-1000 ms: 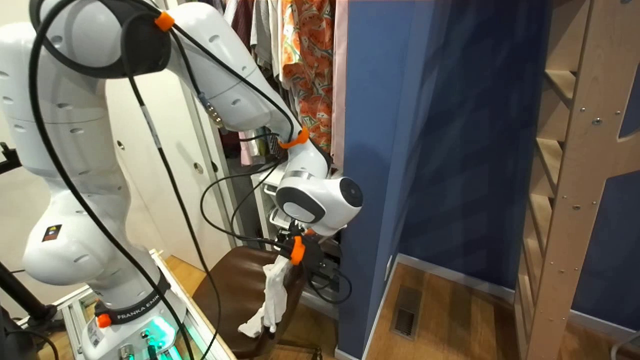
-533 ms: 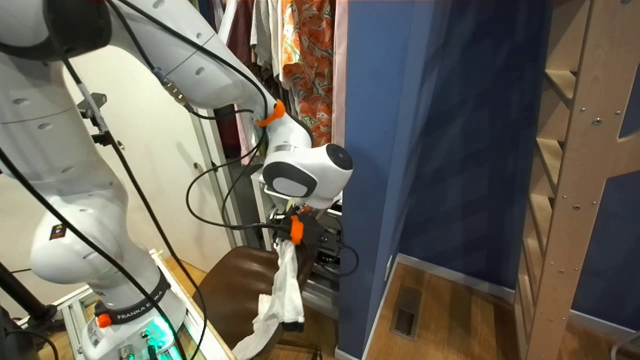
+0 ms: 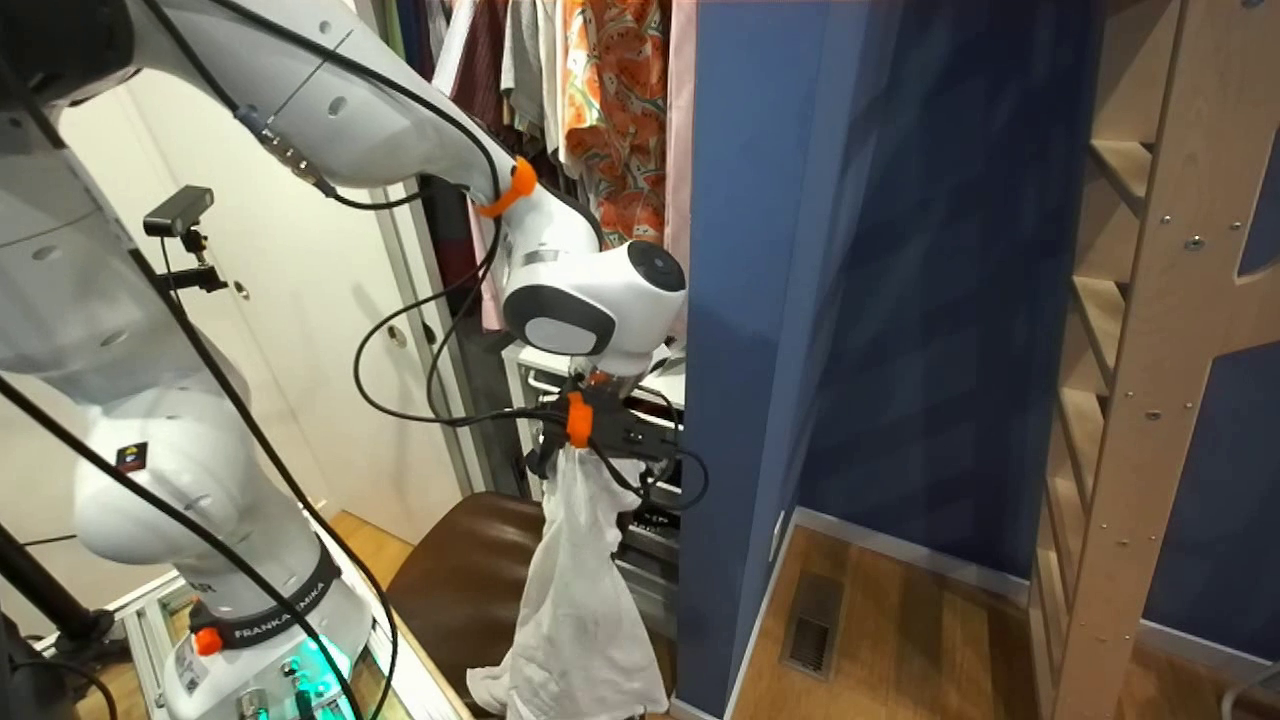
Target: Put the white shirt on the hanger in the closet
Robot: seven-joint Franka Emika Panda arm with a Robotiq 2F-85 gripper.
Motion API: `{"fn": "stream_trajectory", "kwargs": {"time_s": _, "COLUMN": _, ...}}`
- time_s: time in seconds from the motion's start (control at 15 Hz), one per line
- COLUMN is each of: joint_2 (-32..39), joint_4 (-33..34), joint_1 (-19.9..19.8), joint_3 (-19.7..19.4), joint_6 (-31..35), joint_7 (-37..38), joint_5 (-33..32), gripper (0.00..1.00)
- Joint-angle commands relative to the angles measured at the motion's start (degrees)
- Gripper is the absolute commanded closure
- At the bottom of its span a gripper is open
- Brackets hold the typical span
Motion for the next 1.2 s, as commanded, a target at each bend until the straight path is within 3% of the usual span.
{"fn": "stream_trajectory", "kwargs": {"time_s": 0.0, "joint_2": -0.10, "joint_4": -0.03, "joint_1": 1.86, "joint_3": -1.63, "joint_6": -0.08, "joint_7": 0.34, "joint_5": -0.41, "gripper": 0.82}}
{"fn": "stream_trajectory", "kwargs": {"time_s": 0.27, "joint_2": -0.09, "joint_4": -0.55, "joint_1": 2.39, "joint_3": -1.61, "joint_6": -0.08, "joint_7": 0.57, "joint_5": -0.44, "gripper": 0.82}}
{"fn": "stream_trajectory", "kwargs": {"time_s": 0.33, "joint_2": -0.09, "joint_4": -0.58, "joint_1": 2.39, "joint_3": -1.62, "joint_6": -0.08, "joint_7": 0.57, "joint_5": -0.44, "gripper": 0.96}}
{"fn": "stream_trajectory", "kwargs": {"time_s": 1.13, "joint_2": -2.74, "joint_4": 8.22, "joint_1": 2.60, "joint_3": -4.29, "joint_6": -7.36, "joint_7": -5.22, "joint_5": 22.86, "gripper": 0.96}}
